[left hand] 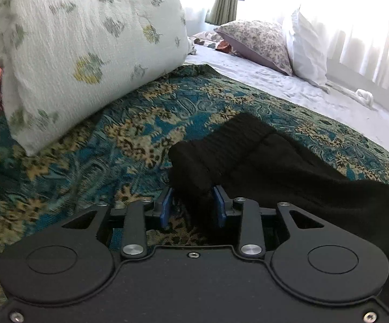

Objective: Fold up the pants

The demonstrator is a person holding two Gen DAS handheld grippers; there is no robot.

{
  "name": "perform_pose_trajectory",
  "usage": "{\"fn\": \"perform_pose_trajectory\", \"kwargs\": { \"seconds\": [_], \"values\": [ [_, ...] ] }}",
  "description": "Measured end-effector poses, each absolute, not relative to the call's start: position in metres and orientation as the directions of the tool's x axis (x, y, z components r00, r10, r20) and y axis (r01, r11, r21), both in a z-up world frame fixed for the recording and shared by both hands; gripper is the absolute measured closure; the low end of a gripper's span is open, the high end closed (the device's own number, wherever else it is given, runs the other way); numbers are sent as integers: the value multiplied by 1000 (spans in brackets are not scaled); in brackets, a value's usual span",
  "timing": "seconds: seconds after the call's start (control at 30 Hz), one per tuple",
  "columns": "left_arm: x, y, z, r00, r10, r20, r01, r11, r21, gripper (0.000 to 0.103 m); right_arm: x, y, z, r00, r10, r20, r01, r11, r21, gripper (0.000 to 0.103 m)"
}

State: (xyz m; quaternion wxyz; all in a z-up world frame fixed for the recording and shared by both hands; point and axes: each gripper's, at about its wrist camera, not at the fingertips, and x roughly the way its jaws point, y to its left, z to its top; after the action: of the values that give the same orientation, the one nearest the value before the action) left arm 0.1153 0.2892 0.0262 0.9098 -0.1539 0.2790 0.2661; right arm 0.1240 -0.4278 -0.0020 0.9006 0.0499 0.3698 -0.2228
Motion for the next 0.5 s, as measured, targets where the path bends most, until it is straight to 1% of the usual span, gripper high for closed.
{"fn": "perform_pose_trajectory", "kwargs": {
  "seconds": [0.03,0.13,0.2,0.27,0.37,0.5],
  "values": [
    [112,285,33,709,408,-576,-571,811,-128,70,118,-441,3,626,-380,-681,476,878,-52,5],
    [103,261,56,755,403,-517,-523,846,-104,63,95,-465,13,674,-372,-638,513,857,42,5],
    [101,237,68,794,359,-491,-453,888,-83,60,83,-474,14,705,-354,-614,522,846,112,5],
    [98,207,78,832,297,-469,-370,926,-69,53,70,-481,13,737,-327,-592,518,835,184,5],
    [94,164,81,866,182,-467,-244,967,-77,49,47,-487,5,775,-288,-562,513,807,293,5],
    [93,116,69,859,53,-509,-115,989,-90,47,29,-498,-12,809,-240,-537,501,759,416,6]
  ]
}}
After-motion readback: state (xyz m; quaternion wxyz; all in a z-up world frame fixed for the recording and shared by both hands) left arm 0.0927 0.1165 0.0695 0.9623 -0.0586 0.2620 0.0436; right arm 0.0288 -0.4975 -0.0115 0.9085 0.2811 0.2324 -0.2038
